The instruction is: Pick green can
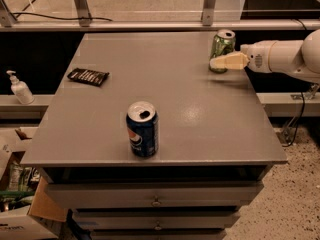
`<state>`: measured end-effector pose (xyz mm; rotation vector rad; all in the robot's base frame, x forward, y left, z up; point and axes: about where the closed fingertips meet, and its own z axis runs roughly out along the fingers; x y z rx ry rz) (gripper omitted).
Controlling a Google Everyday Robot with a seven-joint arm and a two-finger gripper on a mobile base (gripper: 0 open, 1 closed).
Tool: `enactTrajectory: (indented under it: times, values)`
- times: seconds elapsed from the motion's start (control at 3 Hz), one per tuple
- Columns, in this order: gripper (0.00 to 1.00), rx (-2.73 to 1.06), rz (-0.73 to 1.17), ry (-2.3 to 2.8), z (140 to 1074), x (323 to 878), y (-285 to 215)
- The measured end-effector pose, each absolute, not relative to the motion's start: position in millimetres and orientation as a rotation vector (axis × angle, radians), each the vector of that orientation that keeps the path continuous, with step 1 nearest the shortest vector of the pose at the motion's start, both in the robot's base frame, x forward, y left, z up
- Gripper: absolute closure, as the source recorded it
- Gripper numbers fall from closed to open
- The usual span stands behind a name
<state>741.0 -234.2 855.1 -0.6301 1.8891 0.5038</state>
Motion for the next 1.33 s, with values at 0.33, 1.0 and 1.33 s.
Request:
enactTrajectory:
  times: [0.33,1.0,1.33]
  values:
    - [0.39,-0.624,0.543,1.846,858,751,-229]
    - [0.85,-0.621,0.596,1.776,875,756,-221]
    - [1.00,-0.648,0.667,1.725,891,746,-200]
